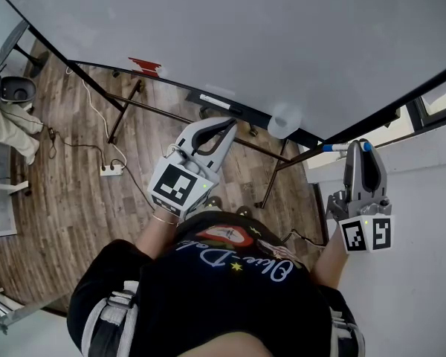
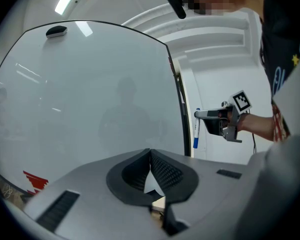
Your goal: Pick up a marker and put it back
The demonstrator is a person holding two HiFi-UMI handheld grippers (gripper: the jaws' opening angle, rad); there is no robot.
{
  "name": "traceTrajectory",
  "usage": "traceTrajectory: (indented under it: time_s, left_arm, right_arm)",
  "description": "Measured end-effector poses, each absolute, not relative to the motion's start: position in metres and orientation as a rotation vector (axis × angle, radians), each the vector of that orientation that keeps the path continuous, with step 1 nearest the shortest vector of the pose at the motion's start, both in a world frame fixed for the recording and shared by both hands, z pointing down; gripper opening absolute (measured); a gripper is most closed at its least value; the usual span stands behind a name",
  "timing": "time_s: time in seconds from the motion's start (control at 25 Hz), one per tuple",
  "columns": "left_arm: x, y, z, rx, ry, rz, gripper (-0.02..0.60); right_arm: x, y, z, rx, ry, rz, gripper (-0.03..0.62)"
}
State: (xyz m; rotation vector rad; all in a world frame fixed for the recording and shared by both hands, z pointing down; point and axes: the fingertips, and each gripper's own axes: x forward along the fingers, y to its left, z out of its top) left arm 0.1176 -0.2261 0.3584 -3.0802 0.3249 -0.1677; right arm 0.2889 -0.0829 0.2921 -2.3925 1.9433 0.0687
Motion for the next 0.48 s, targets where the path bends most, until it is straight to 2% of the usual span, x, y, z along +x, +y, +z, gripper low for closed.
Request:
traceTrajectory:
  time_s: [0.48]
  left_arm:
    - [0.104, -0.233, 0.357, -3.074, 0.396, -0.165, 0.003]
  right_arm:
    - [0.287, -0.102, 0.288, -2.351, 1.999, 0.092, 0.066]
